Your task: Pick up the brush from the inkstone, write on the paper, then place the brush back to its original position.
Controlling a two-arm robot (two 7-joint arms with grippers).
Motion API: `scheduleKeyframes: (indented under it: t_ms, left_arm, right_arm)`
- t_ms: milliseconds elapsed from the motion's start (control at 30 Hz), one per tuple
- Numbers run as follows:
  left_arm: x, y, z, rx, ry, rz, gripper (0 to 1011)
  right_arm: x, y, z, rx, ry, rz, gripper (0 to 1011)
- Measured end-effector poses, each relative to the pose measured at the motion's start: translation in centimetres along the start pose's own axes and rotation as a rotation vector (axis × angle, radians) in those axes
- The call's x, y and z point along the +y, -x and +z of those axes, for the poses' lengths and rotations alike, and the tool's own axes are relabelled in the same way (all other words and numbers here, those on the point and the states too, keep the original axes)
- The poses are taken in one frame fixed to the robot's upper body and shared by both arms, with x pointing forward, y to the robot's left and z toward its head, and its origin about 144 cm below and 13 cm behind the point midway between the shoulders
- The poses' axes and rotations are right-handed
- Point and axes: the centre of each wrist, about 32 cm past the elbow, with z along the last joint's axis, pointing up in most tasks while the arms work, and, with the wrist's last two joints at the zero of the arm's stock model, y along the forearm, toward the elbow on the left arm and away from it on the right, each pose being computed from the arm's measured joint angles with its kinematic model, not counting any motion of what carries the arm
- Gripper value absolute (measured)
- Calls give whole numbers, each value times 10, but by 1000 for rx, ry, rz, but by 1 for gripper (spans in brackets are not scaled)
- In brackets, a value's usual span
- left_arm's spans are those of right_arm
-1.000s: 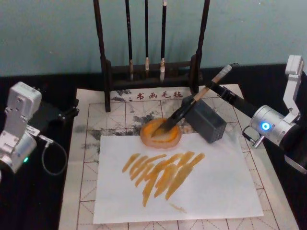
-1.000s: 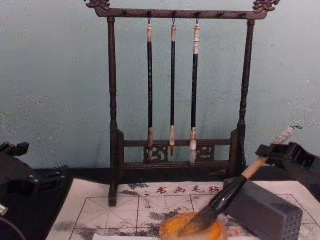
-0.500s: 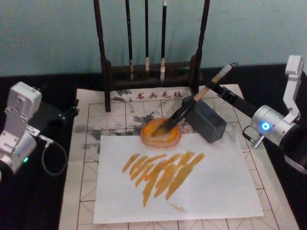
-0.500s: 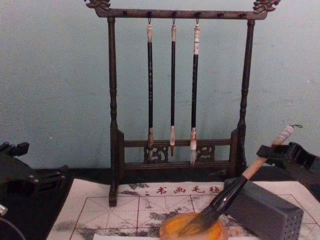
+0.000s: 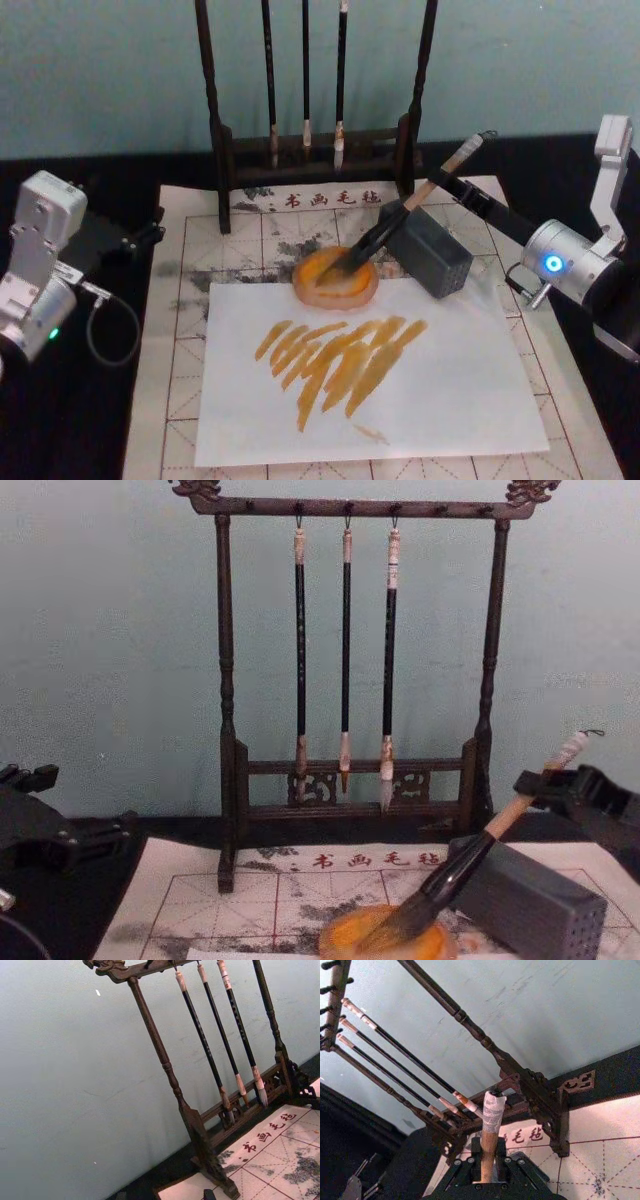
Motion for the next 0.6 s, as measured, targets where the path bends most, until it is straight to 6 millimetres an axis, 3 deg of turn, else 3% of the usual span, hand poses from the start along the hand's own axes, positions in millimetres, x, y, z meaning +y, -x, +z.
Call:
scheduleKeyframes:
  t_ms: [600]
  left_arm:
    - [0, 0, 0, 0, 0, 0, 1001]
  right_arm:
    - [-6, 2, 8, 41, -6, 61, 181]
